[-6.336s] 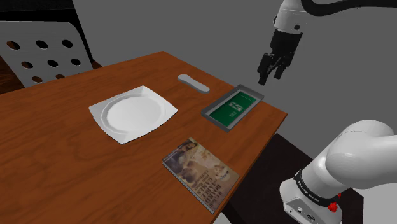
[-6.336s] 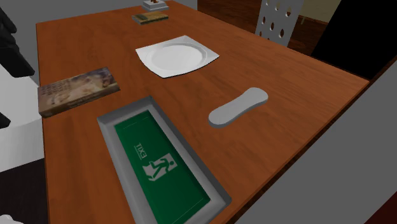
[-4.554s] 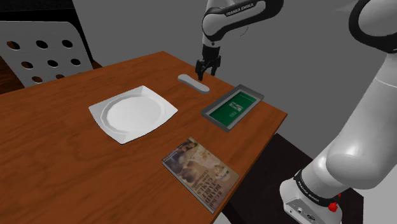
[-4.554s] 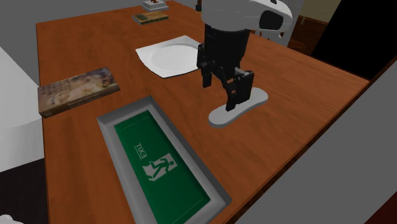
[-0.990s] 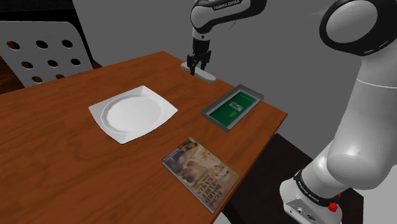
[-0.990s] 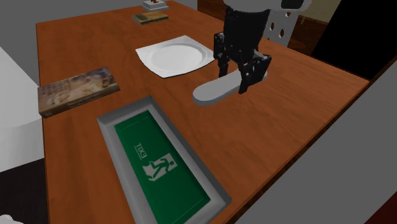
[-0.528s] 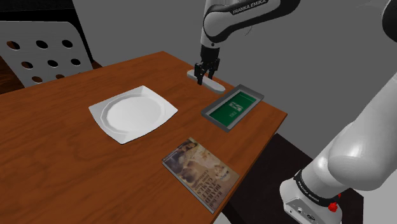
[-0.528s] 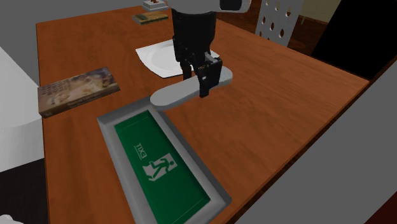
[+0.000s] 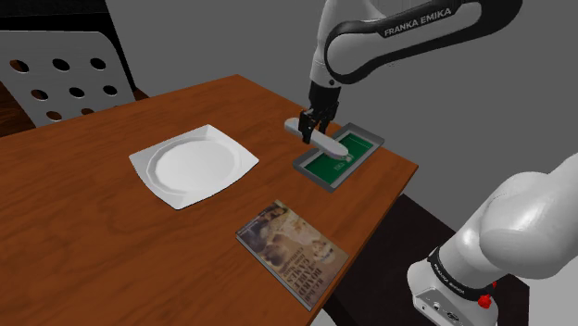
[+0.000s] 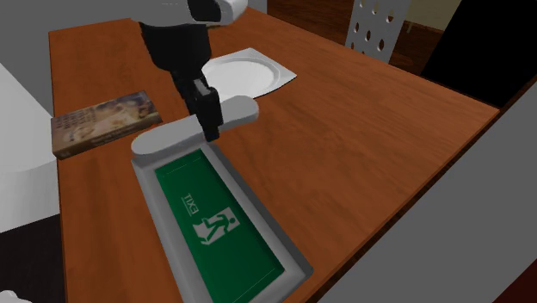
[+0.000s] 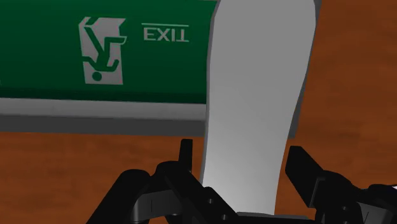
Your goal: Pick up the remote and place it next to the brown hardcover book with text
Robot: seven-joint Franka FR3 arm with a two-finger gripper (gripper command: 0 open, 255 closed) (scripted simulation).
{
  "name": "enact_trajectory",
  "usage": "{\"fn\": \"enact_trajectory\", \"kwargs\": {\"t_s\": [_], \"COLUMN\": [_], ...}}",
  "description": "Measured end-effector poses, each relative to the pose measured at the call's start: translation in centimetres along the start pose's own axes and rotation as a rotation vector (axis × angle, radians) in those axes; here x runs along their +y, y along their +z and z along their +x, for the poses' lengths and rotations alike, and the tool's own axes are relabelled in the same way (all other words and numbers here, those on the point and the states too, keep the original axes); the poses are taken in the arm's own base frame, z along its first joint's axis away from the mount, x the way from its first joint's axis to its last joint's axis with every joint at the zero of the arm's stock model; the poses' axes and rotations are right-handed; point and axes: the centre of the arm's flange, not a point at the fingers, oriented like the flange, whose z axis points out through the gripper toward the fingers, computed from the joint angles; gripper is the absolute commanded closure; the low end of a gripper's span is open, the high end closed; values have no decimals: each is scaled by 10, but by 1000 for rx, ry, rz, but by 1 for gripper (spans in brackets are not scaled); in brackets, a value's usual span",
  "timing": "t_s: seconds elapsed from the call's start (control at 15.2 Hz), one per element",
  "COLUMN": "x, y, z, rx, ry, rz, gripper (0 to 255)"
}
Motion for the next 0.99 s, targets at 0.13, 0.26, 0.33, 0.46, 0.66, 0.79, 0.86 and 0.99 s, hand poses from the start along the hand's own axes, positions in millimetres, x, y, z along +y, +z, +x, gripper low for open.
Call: {"fn": "enact_trajectory", "kwargs": {"t_s": [0.13, 0.26, 0.33, 0.46, 0.66, 0.79, 0.86, 0.99], "x": [-6, -18, -23, -32, -49, -59, -64, -65], "y": [-1, -3, -5, -5, -2, -6, -4, 13], "z": [-24, -48, -61, -84, -120, -144, -157, -172], "rx": [-1, 0, 0, 0, -1, 0, 0, -49], "ry": [0, 0, 0, 0, 0, 0, 0, 22], "rz": [0, 0, 0, 0, 0, 0, 0, -2], "gripper": [255, 255, 255, 255, 255, 255, 255, 255]}}
